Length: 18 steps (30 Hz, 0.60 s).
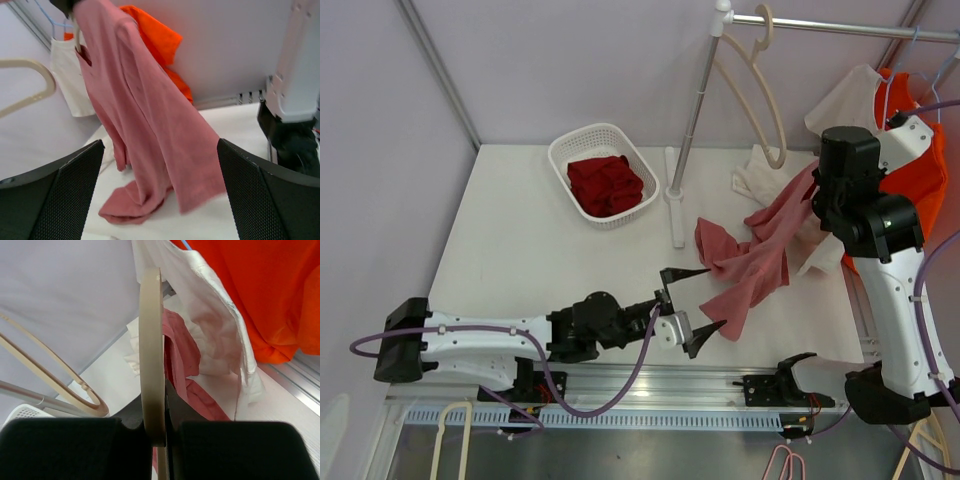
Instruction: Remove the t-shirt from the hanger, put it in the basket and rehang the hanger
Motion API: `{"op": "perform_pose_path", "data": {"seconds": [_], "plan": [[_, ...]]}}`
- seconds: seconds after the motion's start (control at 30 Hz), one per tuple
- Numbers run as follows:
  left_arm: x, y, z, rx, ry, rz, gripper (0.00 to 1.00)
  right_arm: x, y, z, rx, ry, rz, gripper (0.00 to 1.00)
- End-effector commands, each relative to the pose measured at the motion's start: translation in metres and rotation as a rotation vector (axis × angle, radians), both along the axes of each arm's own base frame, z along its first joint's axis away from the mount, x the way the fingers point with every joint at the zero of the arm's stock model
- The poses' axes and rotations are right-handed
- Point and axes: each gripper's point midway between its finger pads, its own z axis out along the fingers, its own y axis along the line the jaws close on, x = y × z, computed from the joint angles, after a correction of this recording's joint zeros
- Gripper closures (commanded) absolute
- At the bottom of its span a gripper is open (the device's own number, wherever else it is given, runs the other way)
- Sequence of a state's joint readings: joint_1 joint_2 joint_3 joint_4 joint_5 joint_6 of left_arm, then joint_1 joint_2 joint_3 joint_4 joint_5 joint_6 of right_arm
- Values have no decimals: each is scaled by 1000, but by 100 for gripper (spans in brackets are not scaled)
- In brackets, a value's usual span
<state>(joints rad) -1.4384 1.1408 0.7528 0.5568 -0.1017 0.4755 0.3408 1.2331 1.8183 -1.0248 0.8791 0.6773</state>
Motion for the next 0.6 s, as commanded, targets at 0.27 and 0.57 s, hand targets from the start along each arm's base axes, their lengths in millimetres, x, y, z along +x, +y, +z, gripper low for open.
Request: {"op": "perform_pose_path", "data": {"seconds": [0.27,0.57], "plan": [[7,-38,46,-69,42,-27,1,-4,3,27,42,-163,-16,100],[5,-58,18,-12,106,-69,57,1,14,31,44,-177,18,100]]}}
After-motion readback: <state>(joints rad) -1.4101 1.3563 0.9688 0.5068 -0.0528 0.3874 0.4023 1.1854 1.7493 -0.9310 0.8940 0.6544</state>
